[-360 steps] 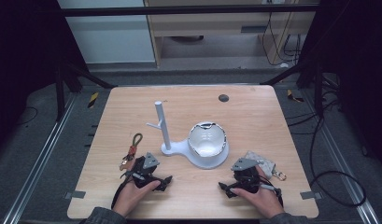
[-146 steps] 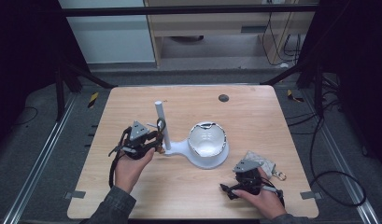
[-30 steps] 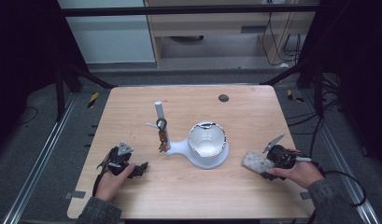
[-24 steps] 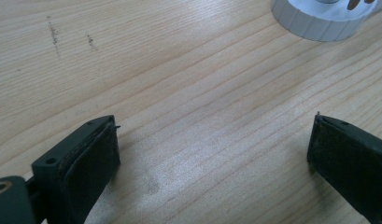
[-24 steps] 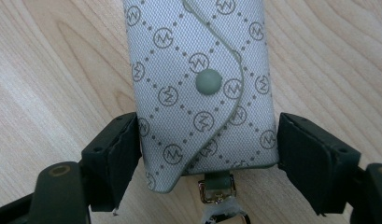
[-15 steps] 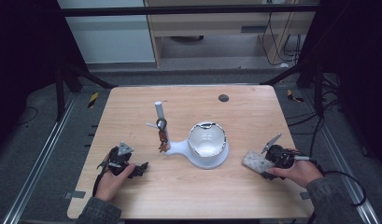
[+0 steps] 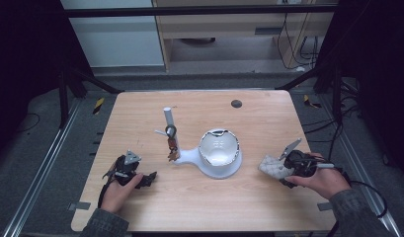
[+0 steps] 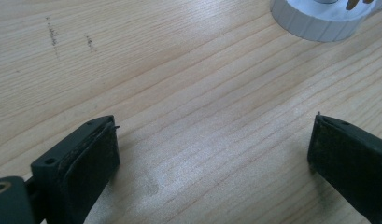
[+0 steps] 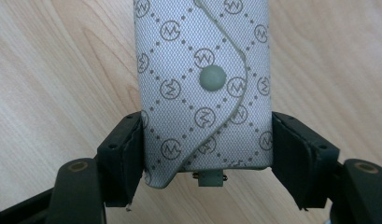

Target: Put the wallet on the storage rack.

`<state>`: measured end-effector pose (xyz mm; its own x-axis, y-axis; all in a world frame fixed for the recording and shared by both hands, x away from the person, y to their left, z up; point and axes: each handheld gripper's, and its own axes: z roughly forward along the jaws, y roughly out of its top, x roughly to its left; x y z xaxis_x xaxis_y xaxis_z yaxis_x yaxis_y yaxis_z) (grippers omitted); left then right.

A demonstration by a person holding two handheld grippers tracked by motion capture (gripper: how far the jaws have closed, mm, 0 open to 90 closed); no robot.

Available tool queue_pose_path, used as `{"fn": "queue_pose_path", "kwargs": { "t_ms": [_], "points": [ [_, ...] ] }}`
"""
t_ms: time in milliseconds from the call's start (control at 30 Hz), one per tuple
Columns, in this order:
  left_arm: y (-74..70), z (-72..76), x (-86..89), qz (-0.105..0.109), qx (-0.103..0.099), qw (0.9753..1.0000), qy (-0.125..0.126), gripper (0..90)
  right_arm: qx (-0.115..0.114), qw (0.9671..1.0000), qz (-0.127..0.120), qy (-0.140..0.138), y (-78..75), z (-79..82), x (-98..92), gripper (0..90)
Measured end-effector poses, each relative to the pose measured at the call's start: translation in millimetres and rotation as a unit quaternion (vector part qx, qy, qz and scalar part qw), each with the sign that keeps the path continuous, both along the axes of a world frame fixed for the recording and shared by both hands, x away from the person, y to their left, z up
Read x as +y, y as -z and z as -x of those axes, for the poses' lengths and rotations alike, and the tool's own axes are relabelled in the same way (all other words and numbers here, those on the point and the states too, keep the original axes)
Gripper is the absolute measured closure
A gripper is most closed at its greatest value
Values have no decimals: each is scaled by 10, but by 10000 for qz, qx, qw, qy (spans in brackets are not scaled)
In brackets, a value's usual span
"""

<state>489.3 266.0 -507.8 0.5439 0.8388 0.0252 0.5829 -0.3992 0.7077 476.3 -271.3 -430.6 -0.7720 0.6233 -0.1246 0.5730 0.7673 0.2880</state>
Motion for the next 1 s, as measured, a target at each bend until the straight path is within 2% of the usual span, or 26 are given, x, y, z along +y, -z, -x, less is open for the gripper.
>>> {"fn": "queue_pose_path", "kwargs": {
  "t_ms": [133,200,467,667,1000],
  "points": [
    [6,3,4,10,-28,10000,-1,8,-247,9995,186,-107,-196,48,60,309],
    [7,2,4,17,-31,10000,0,8,-270,9993,206,-130,-221,51,70,310],
    [7,7,2,14,-33,10000,-20,8,-511,9973,411,-332,-485,68,221,310],
    [7,12,2,17,-29,10000,-29,8,-646,9954,540,-456,-604,60,341,310],
    [7,12,2,17,-30,10000,-30,7,-728,9933,640,-636,-718,30,528,310]
  ]
}}
